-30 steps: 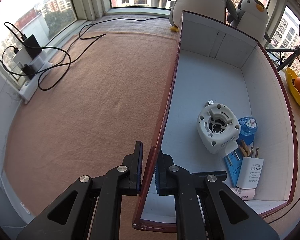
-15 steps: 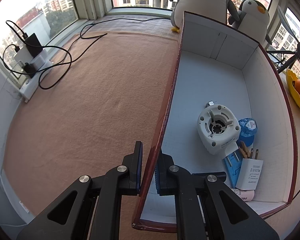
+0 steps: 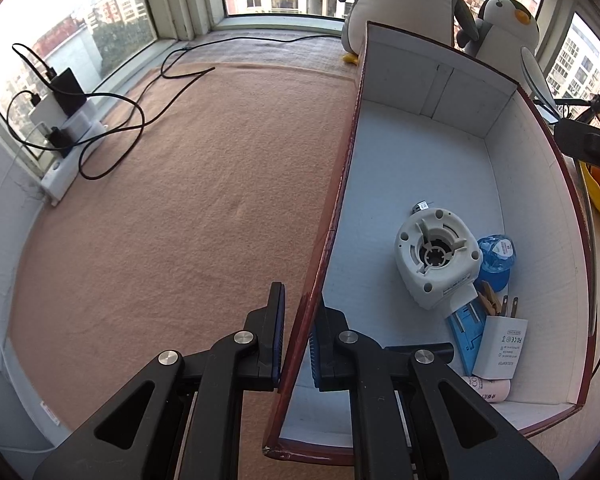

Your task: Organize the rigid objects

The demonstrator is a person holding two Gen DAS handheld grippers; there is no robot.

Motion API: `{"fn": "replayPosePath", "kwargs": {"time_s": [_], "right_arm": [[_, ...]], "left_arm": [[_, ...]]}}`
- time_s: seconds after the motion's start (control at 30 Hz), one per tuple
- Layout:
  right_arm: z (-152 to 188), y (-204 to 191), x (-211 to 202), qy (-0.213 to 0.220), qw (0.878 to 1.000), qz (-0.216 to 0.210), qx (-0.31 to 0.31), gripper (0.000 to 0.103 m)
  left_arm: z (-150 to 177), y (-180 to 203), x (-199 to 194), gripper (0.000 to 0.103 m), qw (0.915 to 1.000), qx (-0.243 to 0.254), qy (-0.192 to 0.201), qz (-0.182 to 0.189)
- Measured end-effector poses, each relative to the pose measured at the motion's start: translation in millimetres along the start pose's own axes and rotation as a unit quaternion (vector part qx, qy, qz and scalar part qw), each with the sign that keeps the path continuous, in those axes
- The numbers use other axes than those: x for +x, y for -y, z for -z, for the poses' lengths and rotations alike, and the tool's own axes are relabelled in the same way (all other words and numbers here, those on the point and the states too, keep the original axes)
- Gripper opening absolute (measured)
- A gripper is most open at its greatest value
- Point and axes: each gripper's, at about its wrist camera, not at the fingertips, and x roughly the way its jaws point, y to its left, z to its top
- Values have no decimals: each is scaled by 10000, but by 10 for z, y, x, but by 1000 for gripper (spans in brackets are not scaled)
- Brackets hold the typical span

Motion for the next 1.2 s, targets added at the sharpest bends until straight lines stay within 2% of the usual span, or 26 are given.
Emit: {"fn": "replayPosePath", "kwargs": {"time_s": [0.43, 0.5, 0.57, 0.7, 0.83, 1.2], "right_arm": [[27, -58, 83, -163, 9998, -26, -126, 7], [34, -53, 71, -177, 9997, -42, -138, 15], [46, -53, 45, -141, 9998, -15, -171, 35], [75, -57, 12, -119, 9997, 31, -233, 39], [112, -42, -32, -98, 9995, 67, -289, 50], [246, 128, -344, 153, 9995, 174, -193, 60]], "left_arm": [[6, 8, -1, 10, 10000, 7, -4, -6], [4, 10, 1, 10, 10000, 9, -4, -7], [8, 8, -1, 10, 10000, 10, -4, -7], [14, 3, -3, 10, 10000, 12, -5, -13], [18, 0, -8, 10, 10000, 6, -16, -6], [-30, 20, -50, 10, 10000, 47, 9, 10]]}}
